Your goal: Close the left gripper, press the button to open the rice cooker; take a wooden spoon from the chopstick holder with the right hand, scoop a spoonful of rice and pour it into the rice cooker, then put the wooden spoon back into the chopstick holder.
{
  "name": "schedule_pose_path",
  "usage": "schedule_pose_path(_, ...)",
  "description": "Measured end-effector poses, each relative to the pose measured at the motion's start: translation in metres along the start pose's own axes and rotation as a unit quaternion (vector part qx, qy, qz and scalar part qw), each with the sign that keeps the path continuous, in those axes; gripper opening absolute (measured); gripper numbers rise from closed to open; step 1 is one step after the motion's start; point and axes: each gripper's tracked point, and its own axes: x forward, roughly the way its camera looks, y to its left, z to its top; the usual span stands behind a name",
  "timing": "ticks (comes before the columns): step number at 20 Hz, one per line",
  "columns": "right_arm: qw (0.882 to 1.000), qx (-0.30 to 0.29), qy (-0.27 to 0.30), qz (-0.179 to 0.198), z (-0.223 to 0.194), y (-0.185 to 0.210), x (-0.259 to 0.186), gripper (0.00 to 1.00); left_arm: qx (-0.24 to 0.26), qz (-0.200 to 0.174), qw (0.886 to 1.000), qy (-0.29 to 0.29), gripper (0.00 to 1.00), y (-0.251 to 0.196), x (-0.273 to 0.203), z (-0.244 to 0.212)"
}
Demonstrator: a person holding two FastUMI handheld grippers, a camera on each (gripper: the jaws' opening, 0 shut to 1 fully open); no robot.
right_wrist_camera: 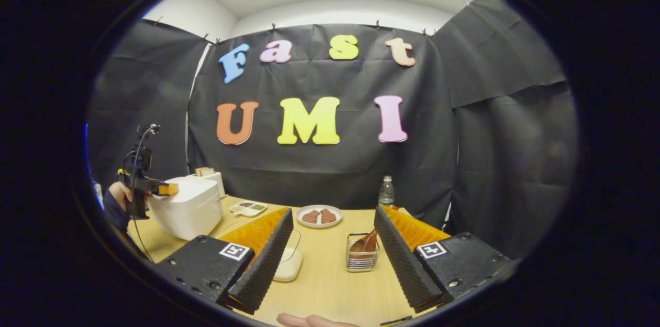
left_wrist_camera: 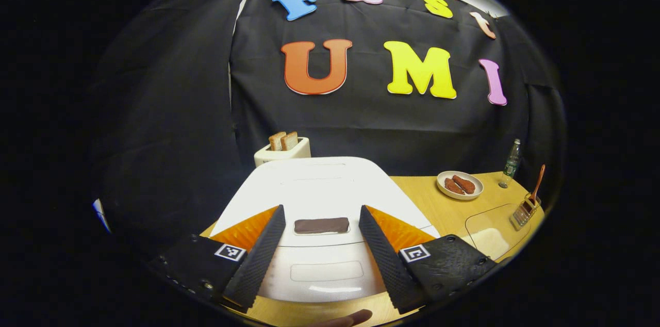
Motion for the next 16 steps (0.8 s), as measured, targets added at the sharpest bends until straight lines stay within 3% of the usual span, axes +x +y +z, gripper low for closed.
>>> schedule_pose_path(10,1.000,-0.010,0.004,-0.022,0.010,0.009,0.013,1.00,-0.050,-0.014,0.998,-0.036,0.90,-0.003,-0.065,0.022)
schedule_pose_path(13,1.000,-0.014,-0.011,-0.023,0.020,0.019,0.013,1.00,-0.031,-0.019,0.998,-0.042,0.90,-0.007,-0.086,0.033)
schedule_pose_path(16,0.997,-0.005,-0.045,-0.070,0.035,0.010,0.014,1.00,-0.021,-0.043,0.997,-0.057,0.90,-0.022,-0.109,0.050)
